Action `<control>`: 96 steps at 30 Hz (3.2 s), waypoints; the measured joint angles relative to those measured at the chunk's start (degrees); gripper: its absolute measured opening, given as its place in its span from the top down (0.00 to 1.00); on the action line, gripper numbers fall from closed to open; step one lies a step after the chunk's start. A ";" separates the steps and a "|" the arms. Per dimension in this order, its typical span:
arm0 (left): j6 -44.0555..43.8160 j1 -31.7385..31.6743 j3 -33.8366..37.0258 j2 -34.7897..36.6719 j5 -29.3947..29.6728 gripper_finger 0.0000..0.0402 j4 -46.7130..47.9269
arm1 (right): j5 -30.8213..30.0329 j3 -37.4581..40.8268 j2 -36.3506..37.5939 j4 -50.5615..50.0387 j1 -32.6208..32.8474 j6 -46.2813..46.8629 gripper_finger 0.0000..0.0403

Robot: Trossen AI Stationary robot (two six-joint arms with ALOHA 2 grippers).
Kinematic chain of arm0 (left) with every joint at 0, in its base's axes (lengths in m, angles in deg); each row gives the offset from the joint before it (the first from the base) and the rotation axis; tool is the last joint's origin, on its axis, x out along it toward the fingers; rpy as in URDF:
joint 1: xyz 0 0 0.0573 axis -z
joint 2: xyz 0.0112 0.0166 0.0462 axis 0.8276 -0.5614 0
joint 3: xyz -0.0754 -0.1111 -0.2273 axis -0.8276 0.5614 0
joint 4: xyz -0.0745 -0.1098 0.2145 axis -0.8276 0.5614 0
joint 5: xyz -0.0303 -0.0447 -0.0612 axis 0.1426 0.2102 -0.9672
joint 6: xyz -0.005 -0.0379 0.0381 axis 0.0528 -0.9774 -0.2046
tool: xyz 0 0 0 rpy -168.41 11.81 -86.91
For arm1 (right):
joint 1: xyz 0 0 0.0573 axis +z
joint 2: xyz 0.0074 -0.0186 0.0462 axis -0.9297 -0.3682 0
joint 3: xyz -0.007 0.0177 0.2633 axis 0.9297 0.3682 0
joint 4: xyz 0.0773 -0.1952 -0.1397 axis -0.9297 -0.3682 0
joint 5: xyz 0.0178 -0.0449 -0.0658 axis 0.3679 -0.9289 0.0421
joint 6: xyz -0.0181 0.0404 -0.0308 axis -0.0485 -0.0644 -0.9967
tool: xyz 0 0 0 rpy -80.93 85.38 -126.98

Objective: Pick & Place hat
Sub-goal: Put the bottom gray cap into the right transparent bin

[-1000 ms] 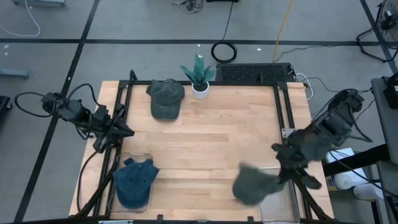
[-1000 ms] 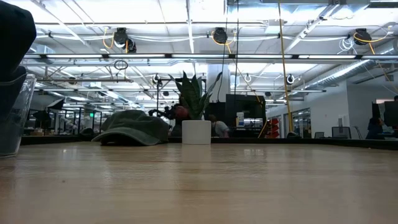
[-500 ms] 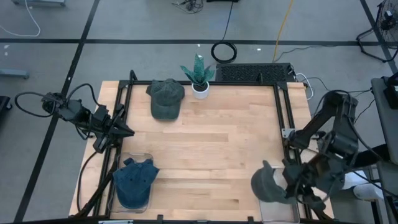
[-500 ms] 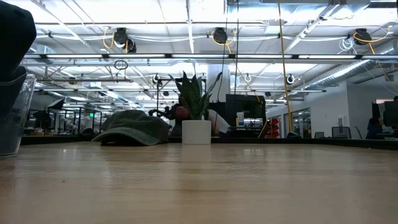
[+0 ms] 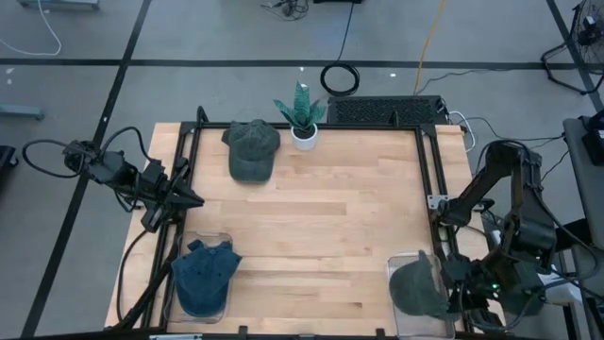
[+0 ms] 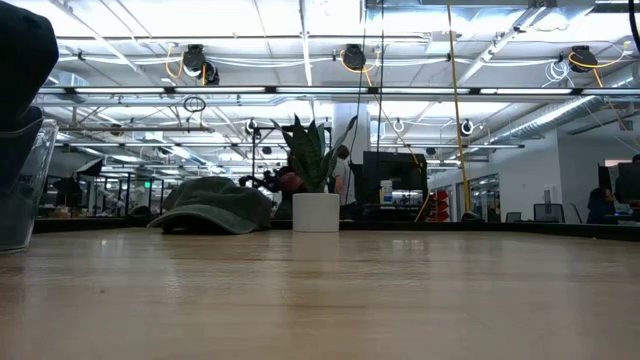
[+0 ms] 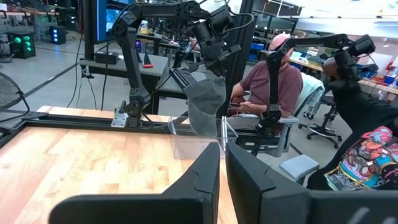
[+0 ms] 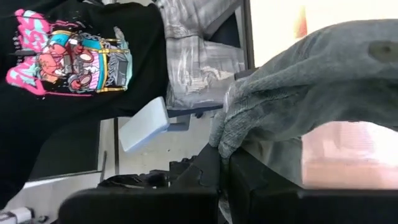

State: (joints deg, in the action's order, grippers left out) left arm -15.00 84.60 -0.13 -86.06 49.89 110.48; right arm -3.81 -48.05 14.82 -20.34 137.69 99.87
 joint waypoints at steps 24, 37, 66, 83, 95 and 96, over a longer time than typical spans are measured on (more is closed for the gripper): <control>0.00 -0.01 -0.02 0.02 0.00 0.92 0.01 | -11.74 6.47 1.57 3.12 7.26 4.16 1.00; 0.00 0.00 -0.02 0.01 0.00 0.92 0.00 | -13.16 23.83 3.67 22.51 5.24 -15.64 1.00; 0.00 0.00 -0.02 0.02 0.00 0.92 0.00 | 0.13 42.76 11.55 16.87 -9.15 -5.83 1.00; 0.00 -0.02 -0.02 0.01 0.01 0.92 0.00 | 12.61 50.13 11.55 22.46 -16.74 -1.80 1.00; 0.00 -0.01 -0.02 0.00 0.00 0.92 0.00 | 8.84 50.27 11.44 32.20 -18.25 -4.97 0.81; 0.00 -0.01 -0.02 0.02 0.00 0.92 0.01 | 8.39 50.27 11.44 32.24 -18.50 -5.01 0.78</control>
State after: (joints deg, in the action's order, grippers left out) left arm -15.00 84.59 -0.16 -86.04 49.89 110.48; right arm 4.58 2.22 26.26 11.91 119.19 94.86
